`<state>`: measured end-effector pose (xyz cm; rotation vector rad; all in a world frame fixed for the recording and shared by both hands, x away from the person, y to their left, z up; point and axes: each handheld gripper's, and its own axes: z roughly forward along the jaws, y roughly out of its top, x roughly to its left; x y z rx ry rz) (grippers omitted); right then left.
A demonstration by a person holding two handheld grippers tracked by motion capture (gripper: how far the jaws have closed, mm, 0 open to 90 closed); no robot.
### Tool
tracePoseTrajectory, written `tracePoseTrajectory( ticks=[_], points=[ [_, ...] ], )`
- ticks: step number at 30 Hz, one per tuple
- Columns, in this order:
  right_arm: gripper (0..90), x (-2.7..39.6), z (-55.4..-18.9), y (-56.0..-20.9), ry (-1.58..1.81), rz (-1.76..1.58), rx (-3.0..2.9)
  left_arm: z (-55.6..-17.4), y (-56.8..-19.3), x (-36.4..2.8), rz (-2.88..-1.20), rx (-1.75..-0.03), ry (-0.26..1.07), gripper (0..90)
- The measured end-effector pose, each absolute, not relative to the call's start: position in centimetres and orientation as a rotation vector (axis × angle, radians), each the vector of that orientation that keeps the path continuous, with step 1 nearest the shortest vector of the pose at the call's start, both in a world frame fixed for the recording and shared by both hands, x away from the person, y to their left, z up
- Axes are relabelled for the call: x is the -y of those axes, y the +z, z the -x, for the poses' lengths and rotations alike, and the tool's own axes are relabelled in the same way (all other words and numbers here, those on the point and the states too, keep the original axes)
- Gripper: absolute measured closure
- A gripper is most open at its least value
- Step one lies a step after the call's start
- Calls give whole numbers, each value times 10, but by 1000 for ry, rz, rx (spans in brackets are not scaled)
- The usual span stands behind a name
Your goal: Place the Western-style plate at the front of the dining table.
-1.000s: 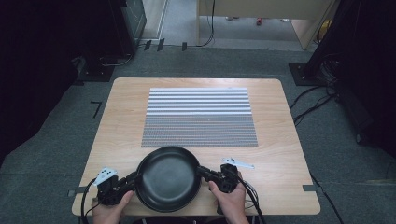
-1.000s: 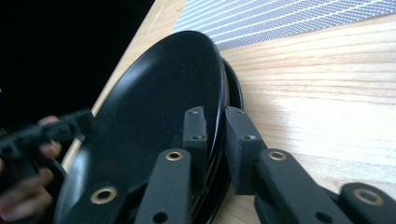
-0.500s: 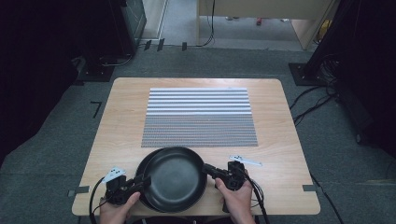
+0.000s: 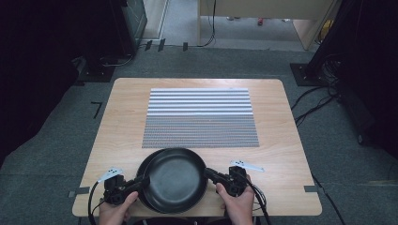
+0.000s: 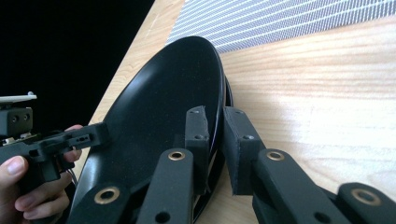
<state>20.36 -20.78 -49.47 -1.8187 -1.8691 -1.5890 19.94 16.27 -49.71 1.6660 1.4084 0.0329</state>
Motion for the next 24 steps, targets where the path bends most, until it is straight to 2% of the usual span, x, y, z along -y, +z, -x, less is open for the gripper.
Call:
tracePoseTrajectory(
  ticks=[6, 24],
  points=[
    [837, 208, -206, -500, -1595, 1835, 1779, -198, -495, -168, -1603, -1393, -14, 749],
    [869, 205, -211, -496, -1611, 1897, 1729, -198, -482, -166, -1573, -1389, -21, 791]
  ],
)
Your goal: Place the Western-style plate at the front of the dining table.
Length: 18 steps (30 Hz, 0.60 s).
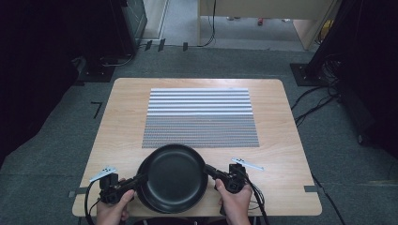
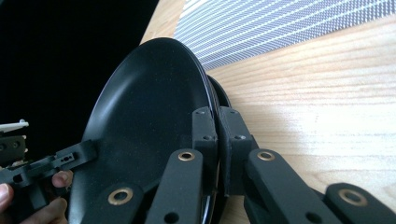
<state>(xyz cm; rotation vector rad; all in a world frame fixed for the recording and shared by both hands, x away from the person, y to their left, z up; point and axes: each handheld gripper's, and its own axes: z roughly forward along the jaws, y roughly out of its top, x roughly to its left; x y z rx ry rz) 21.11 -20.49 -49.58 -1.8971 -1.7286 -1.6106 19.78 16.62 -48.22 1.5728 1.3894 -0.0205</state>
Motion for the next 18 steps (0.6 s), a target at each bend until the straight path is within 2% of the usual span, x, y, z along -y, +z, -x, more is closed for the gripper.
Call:
tracePoseTrajectory(
  ticks=[7, 18],
  points=[
    [868, 206, -217, -494, -1577, 1917, 1723, -206, -474, -160, -1578, -1394, 15, 799],
    [866, 225, -237, -486, -1565, 1962, 1666, -241, -465, -140, -1582, -1380, -26, 801]
  ],
)
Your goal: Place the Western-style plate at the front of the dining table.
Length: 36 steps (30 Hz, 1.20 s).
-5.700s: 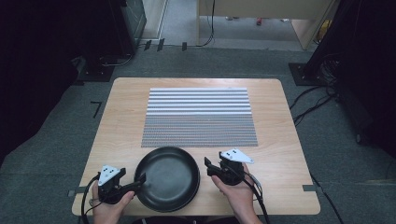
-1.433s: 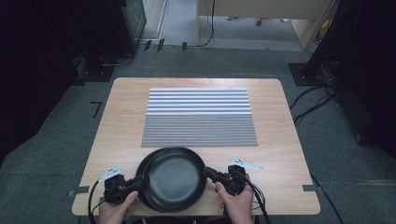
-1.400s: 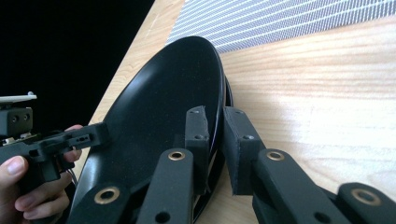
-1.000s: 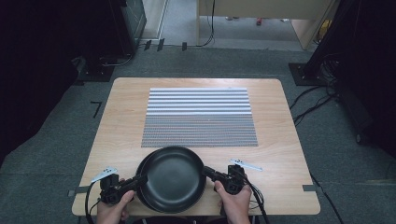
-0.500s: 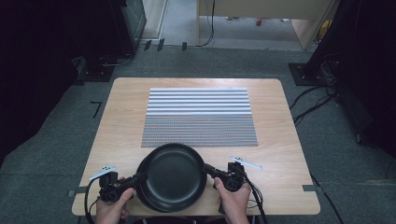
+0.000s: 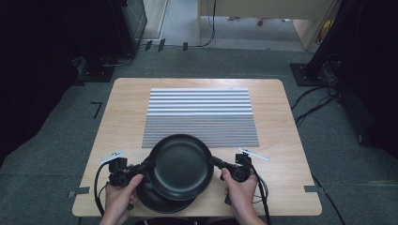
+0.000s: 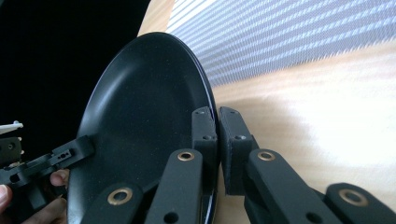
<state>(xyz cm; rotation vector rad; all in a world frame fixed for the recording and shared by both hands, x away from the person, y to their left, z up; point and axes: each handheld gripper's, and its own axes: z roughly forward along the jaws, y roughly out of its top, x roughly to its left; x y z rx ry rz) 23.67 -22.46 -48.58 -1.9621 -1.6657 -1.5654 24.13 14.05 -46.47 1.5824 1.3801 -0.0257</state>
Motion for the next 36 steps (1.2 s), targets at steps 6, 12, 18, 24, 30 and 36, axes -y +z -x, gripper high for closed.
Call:
tracePoseTrajectory(
  ticks=[6, 12, 18, 24, 30, 36],
  points=[
    [866, 239, -257, -473, -1576, 1993, 1658, -270, -454, -125, -1600, -1360, -31, 798],
    [867, 253, -282, -461, -1605, 2014, 1644, -301, -438, -110, -1628, -1338, -20, 795],
    [866, 264, -309, -450, -1629, 2031, 1655, -331, -428, -97, -1633, -1334, -22, 794],
    [864, 275, -337, -440, -1630, 2067, 1671, -359, -421, -78, -1674, -1342, 6, 782],
    [860, 289, -362, -443, -1612, 2122, 1629, -384, -420, -61, -1706, -1359, -5, 773],
    [860, 293, -385, -450, -1579, 2160, 1619, -416, -432, -54, -1722, -1433, -45, 772]
  ],
)
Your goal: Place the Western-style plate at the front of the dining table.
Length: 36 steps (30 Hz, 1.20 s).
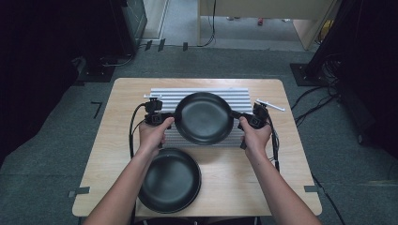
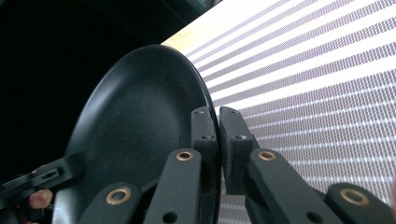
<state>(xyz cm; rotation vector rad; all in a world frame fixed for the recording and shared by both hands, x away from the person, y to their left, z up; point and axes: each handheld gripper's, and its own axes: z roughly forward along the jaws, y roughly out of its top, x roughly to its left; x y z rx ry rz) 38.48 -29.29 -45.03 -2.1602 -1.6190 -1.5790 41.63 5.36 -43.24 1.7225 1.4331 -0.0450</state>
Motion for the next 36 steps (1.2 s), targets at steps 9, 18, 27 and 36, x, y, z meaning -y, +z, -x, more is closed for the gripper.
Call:
tracePoseTrajectory(
  ticks=[9, 18, 27, 36],
  points=[
    [860, 289, -414, -467, -1504, 2214, 1659, -450, -463, -48, -1704, -1561, -104, 765],
    [857, 296, -435, -495, -1485, 2310, 1530, -473, -483, -36, -1687, -1641, -155, 768],
    [850, 291, -443, -513, -1493, 2352, 1494, -480, -495, -36, -1681, -1676, -149, 770],
    [835, 287, -449, -516, -1515, 2383, 1487, -480, -504, -38, -1622, -1696, -160, 776]
  ],
)
